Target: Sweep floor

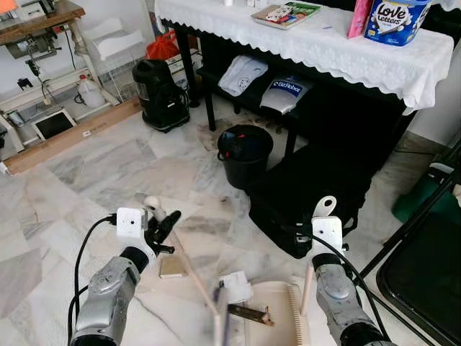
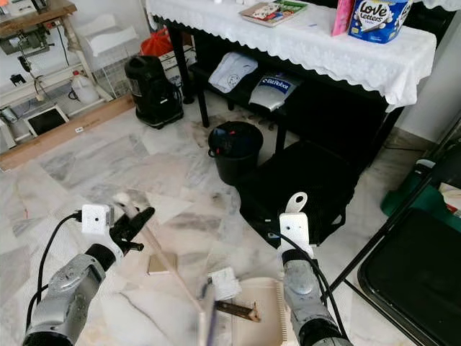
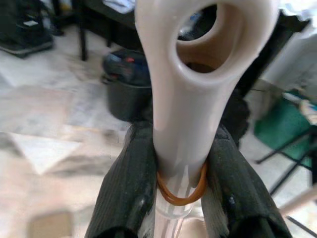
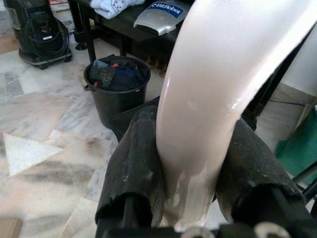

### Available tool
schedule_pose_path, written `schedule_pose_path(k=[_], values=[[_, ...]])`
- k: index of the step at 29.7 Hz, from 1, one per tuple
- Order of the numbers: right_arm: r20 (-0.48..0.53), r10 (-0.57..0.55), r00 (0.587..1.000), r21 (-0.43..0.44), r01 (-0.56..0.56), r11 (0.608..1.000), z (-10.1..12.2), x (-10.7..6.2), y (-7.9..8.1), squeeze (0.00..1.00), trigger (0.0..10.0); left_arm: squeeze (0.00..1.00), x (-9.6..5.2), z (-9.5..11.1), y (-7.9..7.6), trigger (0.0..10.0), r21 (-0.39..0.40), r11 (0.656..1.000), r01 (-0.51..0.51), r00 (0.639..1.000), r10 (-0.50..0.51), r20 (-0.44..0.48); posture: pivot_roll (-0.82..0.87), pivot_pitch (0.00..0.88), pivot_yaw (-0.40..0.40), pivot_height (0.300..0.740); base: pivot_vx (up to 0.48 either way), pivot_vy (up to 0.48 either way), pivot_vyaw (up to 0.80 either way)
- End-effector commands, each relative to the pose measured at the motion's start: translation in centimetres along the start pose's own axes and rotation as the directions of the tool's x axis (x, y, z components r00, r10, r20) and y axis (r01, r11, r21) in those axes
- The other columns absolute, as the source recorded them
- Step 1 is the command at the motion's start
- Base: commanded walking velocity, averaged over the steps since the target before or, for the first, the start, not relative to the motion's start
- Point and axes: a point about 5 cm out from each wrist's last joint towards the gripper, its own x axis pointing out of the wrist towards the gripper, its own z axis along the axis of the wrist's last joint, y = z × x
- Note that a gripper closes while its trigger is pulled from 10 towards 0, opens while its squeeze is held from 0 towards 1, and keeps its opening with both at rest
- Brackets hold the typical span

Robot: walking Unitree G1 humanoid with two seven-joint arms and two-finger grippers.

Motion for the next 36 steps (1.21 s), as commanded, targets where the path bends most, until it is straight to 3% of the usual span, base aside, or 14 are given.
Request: schedule_pose_path(k=[1, 10, 11, 12, 14, 18, 23, 28, 36], values=[[-0.060, 0.021, 0.998, -0.007, -0.022, 1.000, -1.0, -0.4, 0.5, 0.00, 10.0, 0.00, 0.0, 0.5, -0.6, 10.0, -0.061, 0.996, 0.065, 0.998, -0.065, 0.014, 0.12, 0.100, 0.076, 0.740, 0.000, 0.000, 0.00], [-0.058, 0.020, 0.998, -0.005, -0.020, 1.000, -0.8, -0.3, 0.5, 0.00, 10.0, 0.00, 0.6, 1.4, -1.2, 10.0, -0.100, 0.991, 0.088, 0.995, -0.083, 0.053, 0.12, 0.096, 0.074, 0.740, 0.000, 0.000, 0.00], [-0.055, 0.016, 0.998, -0.006, -0.017, 1.000, -0.7, -0.2, 0.4, 0.00, 10.0, 0.00, 0.7, 2.1, -1.1, 10.0, -0.034, 0.999, 0.037, 0.996, -0.034, 0.081, 0.12, 0.096, 0.074, 0.740, 0.000, 0.000, 0.00], [-0.053, 0.015, 0.998, -0.006, -0.015, 1.000, -0.7, -0.1, 0.4, 0.00, 10.0, 0.00, 0.9, 3.0, -0.3, 10.0, 0.057, 0.995, -0.079, 0.990, 0.072, 0.125, 0.12, 0.095, 0.073, 0.740, 0.000, 0.000, 0.00], [-0.051, 0.015, 0.999, -0.006, -0.015, 1.000, -0.6, -0.1, 0.4, 0.00, 10.0, 0.00, 0.8, 4.6, 0.6, 10.0, 0.109, 0.973, -0.203, 0.960, 0.176, 0.218, 0.12, 0.095, 0.072, 0.740, 0.000, 0.000, 0.00], [-0.050, 0.016, 0.999, -0.005, -0.016, 1.000, -0.5, 0.0, 0.4, 0.00, 10.0, 0.00, 0.6, 6.6, 0.6, 10.0, 0.090, 0.965, -0.245, 0.925, 0.206, 0.319, 0.12, 0.094, 0.070, 0.740, 0.000, 0.000, 0.00], [-0.051, 0.019, 0.999, -0.006, -0.019, 1.000, -0.5, 0.0, 0.4, 0.00, 10.0, 0.00, 0.9, 7.8, -0.1, 10.0, 0.168, 0.958, -0.231, 0.924, 0.162, 0.347, 0.13, 0.095, 0.070, 0.740, 0.000, 0.000, 0.00], [-0.050, 0.020, 0.999, -0.005, -0.021, 1.000, -0.5, 0.1, 0.5, 0.00, 10.0, 0.00, 1.4, 8.6, -2.0, 10.0, 0.000, 0.997, -0.076, 0.925, 0.070, 0.373, 0.12, 0.096, 0.068, 0.740, 0.000, 0.000, 0.00], [-0.052, 0.019, 0.998, -0.007, -0.019, 1.000, -0.5, 0.1, 0.4, 0.00, 10.0, 0.00, 1.3, 8.2, -2.8, 10.0, -0.058, 0.997, 0.049, 0.945, -0.028, 0.325, 0.12, 0.096, 0.069, 0.740, 0.000, 0.000, 0.00]])
